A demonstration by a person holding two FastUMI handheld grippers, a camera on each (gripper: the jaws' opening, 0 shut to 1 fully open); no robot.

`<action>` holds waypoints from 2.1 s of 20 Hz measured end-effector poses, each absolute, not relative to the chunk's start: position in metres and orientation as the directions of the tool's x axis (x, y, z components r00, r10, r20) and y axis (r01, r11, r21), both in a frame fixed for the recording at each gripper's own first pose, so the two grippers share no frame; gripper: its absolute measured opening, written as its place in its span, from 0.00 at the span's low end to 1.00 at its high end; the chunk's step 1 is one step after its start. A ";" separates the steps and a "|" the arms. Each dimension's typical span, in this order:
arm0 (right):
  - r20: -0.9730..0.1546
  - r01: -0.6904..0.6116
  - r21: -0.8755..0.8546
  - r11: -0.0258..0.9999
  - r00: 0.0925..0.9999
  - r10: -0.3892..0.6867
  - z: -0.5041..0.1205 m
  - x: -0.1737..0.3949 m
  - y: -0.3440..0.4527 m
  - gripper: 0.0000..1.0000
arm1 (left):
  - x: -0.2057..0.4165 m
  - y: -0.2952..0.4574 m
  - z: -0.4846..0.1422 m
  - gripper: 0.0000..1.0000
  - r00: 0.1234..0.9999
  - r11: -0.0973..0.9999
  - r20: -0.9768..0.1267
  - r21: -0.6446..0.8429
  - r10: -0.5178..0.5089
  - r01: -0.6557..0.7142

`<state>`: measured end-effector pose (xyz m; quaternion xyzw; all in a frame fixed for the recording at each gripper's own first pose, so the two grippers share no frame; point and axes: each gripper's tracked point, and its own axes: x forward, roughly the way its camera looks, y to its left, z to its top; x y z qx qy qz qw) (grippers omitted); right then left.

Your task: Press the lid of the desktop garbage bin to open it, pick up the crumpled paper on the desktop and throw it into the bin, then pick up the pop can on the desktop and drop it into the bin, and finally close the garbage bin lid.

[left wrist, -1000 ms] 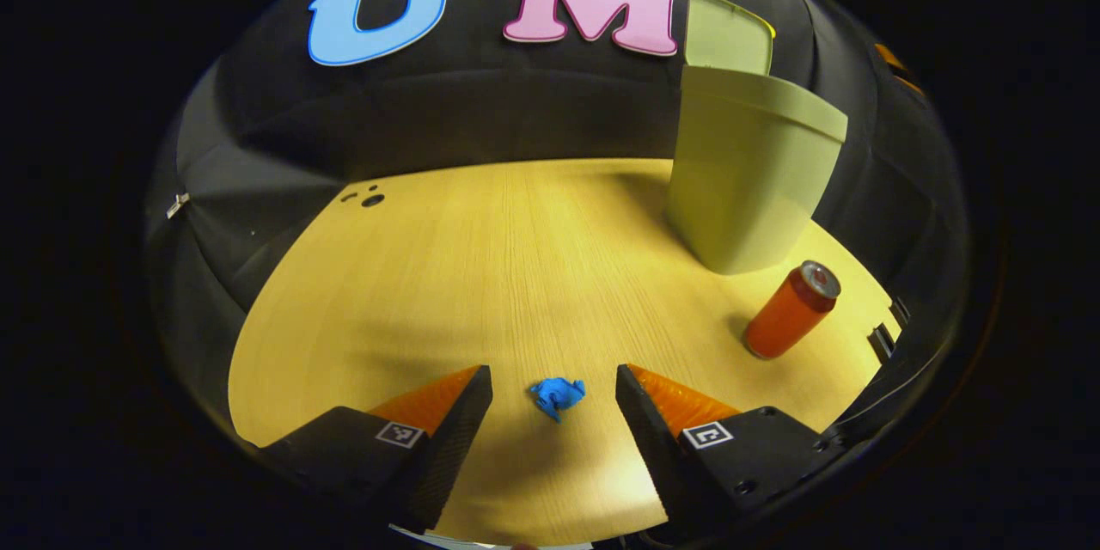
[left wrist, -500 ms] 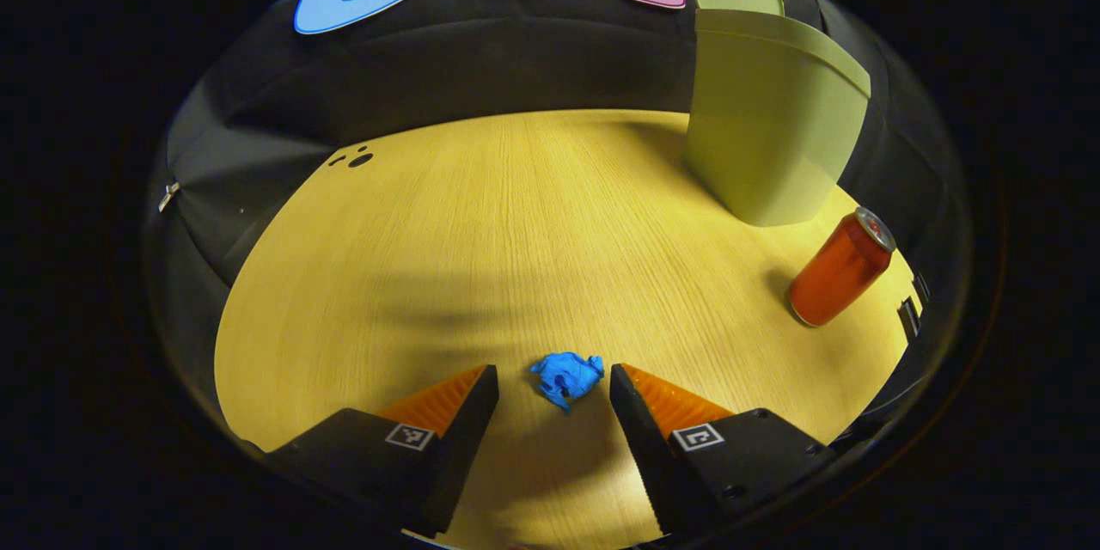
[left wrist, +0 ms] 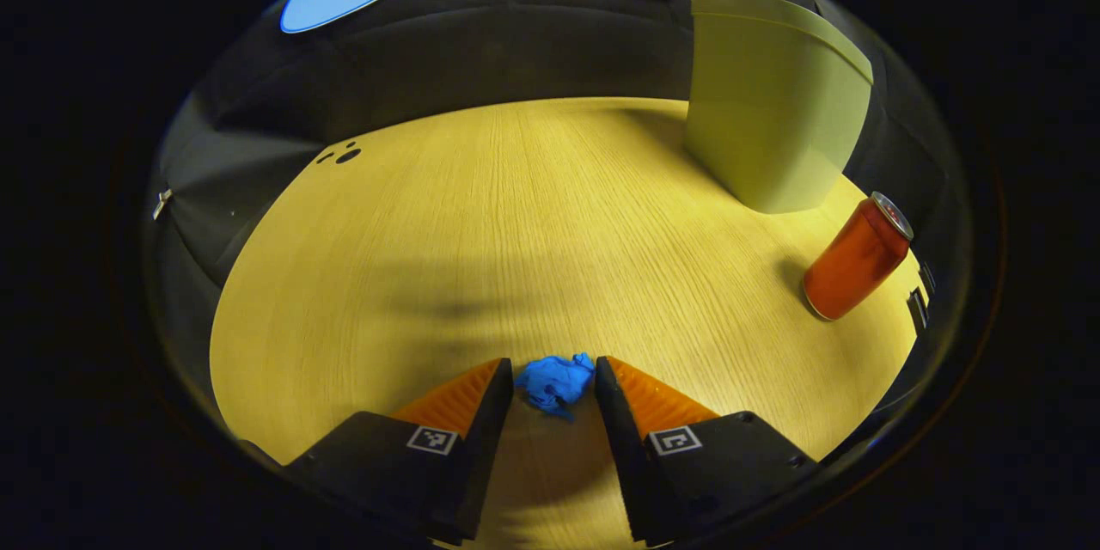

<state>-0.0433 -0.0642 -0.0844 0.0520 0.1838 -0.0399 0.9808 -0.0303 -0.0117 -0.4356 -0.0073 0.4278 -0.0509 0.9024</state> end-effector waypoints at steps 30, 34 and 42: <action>-0.446 -0.172 0.169 0.970 0.865 0.231 -0.182 -0.028 0.006 0.77 | 0.085 -0.081 -0.115 0.42 0.900 0.953 -0.327 -0.190 -0.289 0.237; -0.477 -0.179 0.113 0.977 0.853 0.211 -0.206 -0.038 -0.005 0.77 | 0.108 -0.119 -0.068 0.42 0.905 0.936 -0.247 -0.165 -0.346 0.312; -0.494 -0.109 0.155 0.982 0.852 0.173 -0.225 -0.063 -0.016 0.77 | 0.155 -0.201 -0.031 0.42 0.861 0.878 -0.183 -0.174 -0.474 0.446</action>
